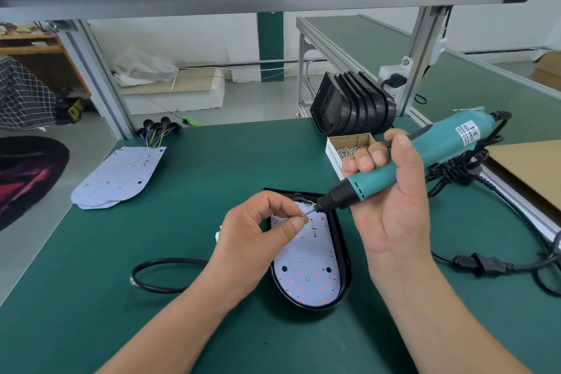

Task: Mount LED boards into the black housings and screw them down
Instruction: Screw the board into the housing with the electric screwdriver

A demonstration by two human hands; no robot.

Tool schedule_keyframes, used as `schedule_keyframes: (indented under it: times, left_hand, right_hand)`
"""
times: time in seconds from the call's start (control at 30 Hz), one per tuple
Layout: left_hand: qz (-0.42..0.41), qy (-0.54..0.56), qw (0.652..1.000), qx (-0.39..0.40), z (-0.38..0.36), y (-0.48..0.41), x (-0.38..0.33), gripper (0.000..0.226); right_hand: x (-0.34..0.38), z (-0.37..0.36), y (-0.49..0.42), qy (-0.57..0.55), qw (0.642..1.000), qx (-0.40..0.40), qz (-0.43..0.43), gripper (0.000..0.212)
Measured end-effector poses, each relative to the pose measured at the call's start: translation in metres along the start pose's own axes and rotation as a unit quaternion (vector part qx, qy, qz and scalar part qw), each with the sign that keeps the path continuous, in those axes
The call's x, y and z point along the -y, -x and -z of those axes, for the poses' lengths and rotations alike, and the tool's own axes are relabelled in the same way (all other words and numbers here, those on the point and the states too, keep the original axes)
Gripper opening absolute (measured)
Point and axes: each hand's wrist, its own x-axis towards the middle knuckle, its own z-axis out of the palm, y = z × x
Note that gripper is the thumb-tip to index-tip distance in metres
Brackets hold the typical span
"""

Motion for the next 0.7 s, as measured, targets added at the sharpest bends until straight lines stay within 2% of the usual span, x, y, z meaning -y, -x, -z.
schedule_keyframes:
  times: [0.5, 0.7]
  left_hand:
    - [-0.003, -0.002, 1.0, -0.001, 0.0003, 0.0002, 0.0013, 0.024]
    - [-0.003, -0.012, 1.0, -0.025, -0.0016, 0.0005, 0.0021, 0.021]
  right_hand:
    - [0.0001, 0.0015, -0.0001, 0.017, 1.0, -0.001, 0.005, 0.008]
    - [0.0007, -0.0005, 0.0039, 0.064, 0.997, 0.033, 0.016, 0.007]
